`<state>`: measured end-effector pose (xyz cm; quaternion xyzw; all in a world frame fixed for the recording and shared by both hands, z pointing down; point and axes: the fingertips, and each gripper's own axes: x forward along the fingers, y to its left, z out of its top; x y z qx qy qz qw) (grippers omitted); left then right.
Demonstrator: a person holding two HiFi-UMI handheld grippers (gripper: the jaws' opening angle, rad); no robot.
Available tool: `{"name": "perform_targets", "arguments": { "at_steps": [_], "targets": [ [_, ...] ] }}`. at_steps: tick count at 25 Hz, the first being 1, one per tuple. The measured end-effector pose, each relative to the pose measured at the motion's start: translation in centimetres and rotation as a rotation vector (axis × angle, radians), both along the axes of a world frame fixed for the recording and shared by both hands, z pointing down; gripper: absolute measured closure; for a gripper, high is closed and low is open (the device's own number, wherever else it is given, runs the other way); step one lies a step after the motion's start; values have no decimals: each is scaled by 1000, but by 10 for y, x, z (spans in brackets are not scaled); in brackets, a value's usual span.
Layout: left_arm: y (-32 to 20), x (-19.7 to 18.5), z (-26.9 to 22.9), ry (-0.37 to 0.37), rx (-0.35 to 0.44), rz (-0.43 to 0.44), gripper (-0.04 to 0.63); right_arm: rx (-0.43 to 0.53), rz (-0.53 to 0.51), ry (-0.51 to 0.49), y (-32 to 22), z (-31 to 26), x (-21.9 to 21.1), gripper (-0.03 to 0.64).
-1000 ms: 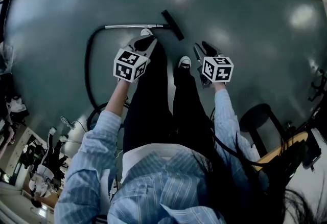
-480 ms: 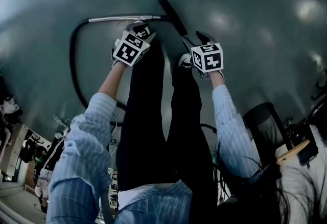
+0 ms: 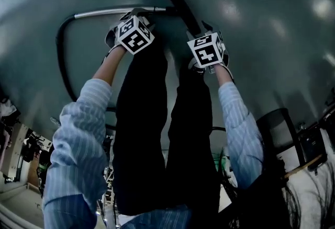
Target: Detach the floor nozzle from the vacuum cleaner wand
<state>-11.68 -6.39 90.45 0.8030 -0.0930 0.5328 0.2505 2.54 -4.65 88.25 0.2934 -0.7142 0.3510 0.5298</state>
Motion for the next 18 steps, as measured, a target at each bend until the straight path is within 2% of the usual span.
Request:
{"name": "perform_targets", "arguments": {
  "at_steps": [6, 9, 14, 18],
  "targets": [
    [2, -2, 64, -66, 27, 98, 442, -1, -17, 21, -5, 56, -10, 374],
    [3, -4, 99, -107, 60, 182, 432, -19, -36, 30, -1, 86, -13, 373],
    [12, -6, 129, -177, 93, 339, 426, -11, -85, 44, 6, 104, -13, 374],
    [5, -8, 147, -205, 99, 330, 426, -4, -101, 47, 5, 119, -12, 376]
  ]
}}
